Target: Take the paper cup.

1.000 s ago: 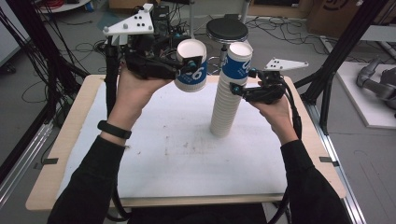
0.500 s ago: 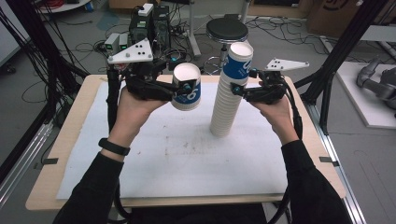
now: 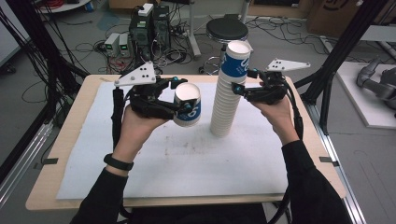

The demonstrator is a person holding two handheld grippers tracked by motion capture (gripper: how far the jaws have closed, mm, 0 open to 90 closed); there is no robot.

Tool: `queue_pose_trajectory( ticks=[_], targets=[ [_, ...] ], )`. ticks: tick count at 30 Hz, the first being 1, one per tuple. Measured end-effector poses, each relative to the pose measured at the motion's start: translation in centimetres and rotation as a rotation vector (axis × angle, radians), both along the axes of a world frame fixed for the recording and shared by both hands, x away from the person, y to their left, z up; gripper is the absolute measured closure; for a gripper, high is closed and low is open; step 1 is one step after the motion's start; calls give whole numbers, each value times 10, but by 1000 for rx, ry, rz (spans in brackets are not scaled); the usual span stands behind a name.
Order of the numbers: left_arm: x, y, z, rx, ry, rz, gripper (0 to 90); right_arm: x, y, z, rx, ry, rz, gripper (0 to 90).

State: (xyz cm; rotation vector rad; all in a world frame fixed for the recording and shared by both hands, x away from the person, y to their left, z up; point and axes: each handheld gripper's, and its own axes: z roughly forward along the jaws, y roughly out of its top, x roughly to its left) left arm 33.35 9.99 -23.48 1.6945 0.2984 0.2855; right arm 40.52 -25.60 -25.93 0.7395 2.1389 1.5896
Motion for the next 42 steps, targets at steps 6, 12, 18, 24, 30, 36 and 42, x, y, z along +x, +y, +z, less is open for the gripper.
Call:
queue_pose_trajectory(
  ticks=[6,12,18,24,30,36,42],
  targets=[
    [-1,-1,-6,-11,3,-11,296,0,-1,-1,4,3,2,185],
    [-4,2,-11,-6,5,-9,296,-5,-3,2,-6,1,-7,185],
    [-2,4,-15,-6,18,-12,296,-24,-12,6,0,-38,-26,185],
    [-3,6,-16,-4,17,-19,295,-43,-25,0,26,-37,-16,186],
    [-2,7,-19,-3,23,-30,295,-61,-29,-8,50,-60,5,185],
    [-1,12,-22,-10,32,-30,295,-68,-30,-21,57,-53,11,185],
    [-3,20,-20,-23,28,-20,295,-67,-31,-29,55,-32,10,185]
  ],
)
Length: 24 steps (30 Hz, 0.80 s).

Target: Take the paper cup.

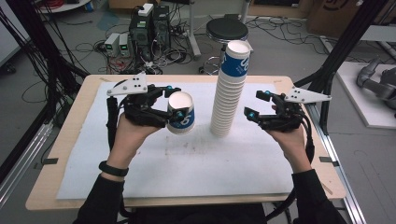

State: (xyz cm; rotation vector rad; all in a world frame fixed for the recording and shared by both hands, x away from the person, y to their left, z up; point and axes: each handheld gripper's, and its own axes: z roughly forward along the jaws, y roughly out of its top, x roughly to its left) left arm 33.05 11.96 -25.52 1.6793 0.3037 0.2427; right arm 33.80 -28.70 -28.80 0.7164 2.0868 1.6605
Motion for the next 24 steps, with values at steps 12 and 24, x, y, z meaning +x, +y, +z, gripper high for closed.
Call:
queue_pose_trajectory(
  ticks=[12,24],
  targets=[
    [1,5,0,-10,6,8,295,-2,0,-1,-7,4,7,185],
    [1,2,1,-13,3,-6,295,-4,-2,-1,-6,-2,13,185]
  ],
)
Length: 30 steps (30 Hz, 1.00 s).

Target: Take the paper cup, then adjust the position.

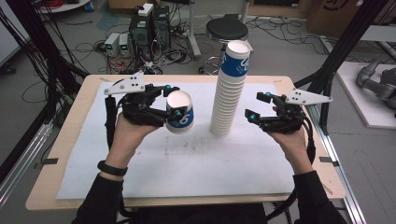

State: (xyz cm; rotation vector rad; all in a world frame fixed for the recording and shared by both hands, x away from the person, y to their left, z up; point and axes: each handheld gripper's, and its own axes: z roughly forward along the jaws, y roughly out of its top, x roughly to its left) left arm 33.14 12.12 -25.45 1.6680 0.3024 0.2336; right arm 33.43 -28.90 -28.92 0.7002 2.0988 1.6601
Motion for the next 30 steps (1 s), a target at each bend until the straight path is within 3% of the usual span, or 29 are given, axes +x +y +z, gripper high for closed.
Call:
queue_pose_trajectory(
  ticks=[12,27,30],
  targets=[
    [0,-10,-1,16,9,-19,295,-4,0,1,1,-14,67,185],
    [-4,-18,0,-36,33,-77,295,-8,15,-5,-10,2,203,185],
    [-4,-21,0,-30,39,-87,295,-9,21,-6,-13,5,227,185]
  ],
)
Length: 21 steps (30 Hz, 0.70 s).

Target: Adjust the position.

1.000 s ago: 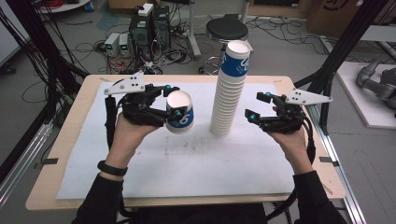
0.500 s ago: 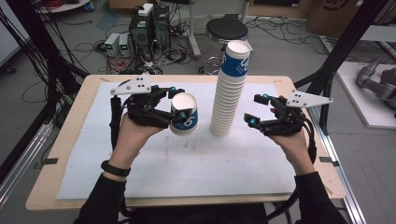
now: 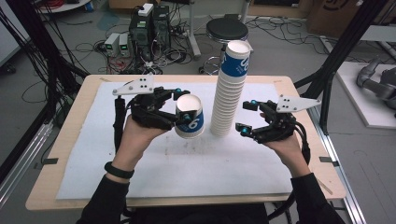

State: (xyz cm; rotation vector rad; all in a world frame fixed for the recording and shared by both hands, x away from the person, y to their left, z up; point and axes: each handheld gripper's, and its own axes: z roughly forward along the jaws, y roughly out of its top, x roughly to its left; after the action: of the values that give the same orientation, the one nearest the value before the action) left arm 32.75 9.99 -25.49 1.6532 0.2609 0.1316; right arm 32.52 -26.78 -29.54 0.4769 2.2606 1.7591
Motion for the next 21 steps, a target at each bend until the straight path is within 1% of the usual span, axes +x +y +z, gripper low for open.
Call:
queue_pose_trajectory(
  ticks=[1,5,12,17,19,21],
  targets=[
    [0,-2,0,-4,5,-4,295,0,2,-1,-2,2,9,185],
    [-1,-7,-1,5,8,-20,295,-1,11,-5,-1,19,48,185],
    [-2,-15,-4,8,21,-38,295,-1,28,-11,-18,42,103,185],
    [-2,-21,-7,8,30,-49,295,-2,38,-14,-7,67,159,185],
    [-2,-22,-8,5,33,-60,295,-2,42,-16,-5,77,169,185],
    [-3,-25,-8,14,29,-66,295,-2,45,-17,-3,90,182,185]
  ],
)
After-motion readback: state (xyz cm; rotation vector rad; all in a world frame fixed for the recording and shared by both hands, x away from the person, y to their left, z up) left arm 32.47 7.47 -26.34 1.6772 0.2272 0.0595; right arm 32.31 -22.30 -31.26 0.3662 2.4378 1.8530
